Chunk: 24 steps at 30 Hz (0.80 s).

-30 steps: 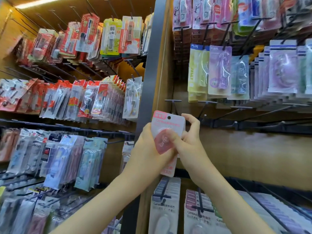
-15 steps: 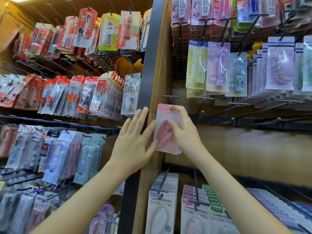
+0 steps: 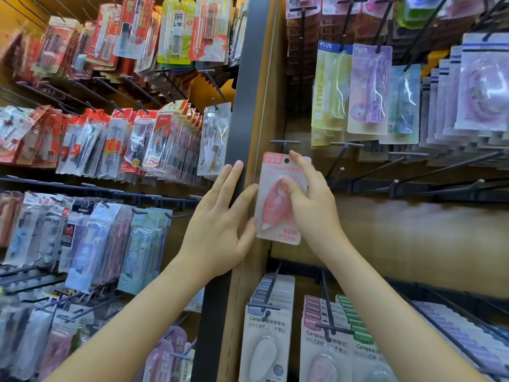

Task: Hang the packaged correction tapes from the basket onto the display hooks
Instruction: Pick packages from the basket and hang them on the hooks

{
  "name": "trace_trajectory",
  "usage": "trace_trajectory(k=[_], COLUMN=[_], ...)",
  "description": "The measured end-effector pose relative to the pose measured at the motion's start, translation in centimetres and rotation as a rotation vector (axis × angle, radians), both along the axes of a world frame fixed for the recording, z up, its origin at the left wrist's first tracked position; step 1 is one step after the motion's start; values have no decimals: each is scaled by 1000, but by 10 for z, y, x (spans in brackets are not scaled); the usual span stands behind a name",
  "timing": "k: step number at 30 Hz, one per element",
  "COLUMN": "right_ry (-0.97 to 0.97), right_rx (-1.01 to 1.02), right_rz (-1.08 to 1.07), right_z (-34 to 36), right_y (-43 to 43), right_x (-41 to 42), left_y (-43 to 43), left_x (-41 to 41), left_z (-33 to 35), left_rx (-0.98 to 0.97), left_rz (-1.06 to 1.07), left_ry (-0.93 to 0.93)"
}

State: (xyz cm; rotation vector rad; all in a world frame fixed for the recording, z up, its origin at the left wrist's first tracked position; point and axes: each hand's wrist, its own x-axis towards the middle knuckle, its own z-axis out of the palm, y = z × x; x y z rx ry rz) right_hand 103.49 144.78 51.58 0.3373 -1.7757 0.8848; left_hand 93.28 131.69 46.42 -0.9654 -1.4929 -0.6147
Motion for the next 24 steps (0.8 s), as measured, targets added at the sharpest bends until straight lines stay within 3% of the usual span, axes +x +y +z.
trace_trajectory(k=[4,16,24], right_ry=[-106,11,-24], right_rx=[7,-49,60], right_rz=[36,-13,-131], right_z=[3,-7,-1], right_y=[3,5,-4], right_x=[2,1,1], left_y=[1,2,2], left_x=[-2,-4,-4], left_z=[-1,0,-1], left_rx=[11,20,35], left_rz=[-59,-97,-137], left_ry=[-3,3,-5])
